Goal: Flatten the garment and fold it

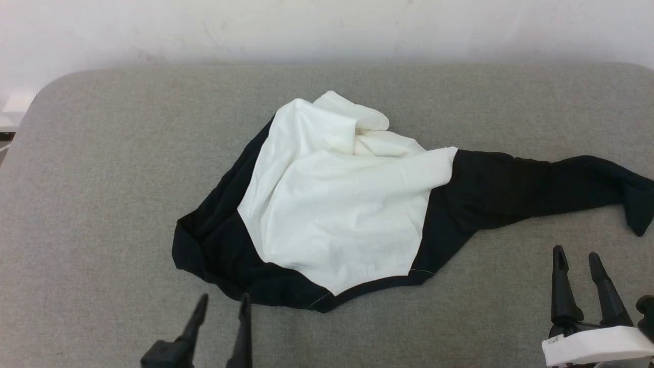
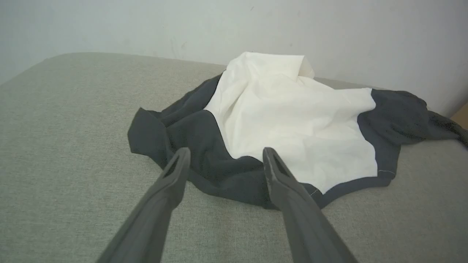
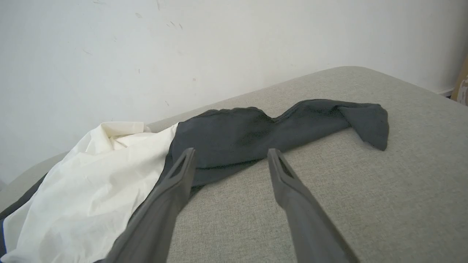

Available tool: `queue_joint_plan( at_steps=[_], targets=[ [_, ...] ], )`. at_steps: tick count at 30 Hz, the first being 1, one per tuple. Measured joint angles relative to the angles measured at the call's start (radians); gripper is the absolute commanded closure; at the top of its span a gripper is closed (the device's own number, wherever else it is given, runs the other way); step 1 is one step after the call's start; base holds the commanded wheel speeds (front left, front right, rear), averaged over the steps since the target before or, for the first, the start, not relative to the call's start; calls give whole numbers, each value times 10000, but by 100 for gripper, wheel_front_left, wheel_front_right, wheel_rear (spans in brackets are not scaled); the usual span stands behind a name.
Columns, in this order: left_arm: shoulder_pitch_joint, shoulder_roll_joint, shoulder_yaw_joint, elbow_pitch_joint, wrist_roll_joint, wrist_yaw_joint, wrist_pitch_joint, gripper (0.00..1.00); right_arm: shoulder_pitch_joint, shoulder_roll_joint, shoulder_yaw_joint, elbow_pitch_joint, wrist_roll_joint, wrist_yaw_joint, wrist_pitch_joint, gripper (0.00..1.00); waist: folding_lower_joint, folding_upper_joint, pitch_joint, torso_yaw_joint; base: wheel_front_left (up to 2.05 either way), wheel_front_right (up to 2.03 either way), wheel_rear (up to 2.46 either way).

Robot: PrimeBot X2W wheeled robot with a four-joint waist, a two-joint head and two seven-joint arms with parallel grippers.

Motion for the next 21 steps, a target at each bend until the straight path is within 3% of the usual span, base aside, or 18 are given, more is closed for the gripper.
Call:
queue_joint_plan(
  at_steps=[10, 21],
  targets=[
    [-95, -182, -313, 314, -1373, -265, 2736, 0, -4, -2, 165, 27, 167, 0, 0, 0, 0, 0, 403, -115, 0, 0, 0],
    [-1575, -420, -142, 1824, -2213, -533, 3043, 0, -228, -2, 128, 42, 171, 0, 0, 0, 1, 0, 854, -363, 0, 0, 0]
  ],
)
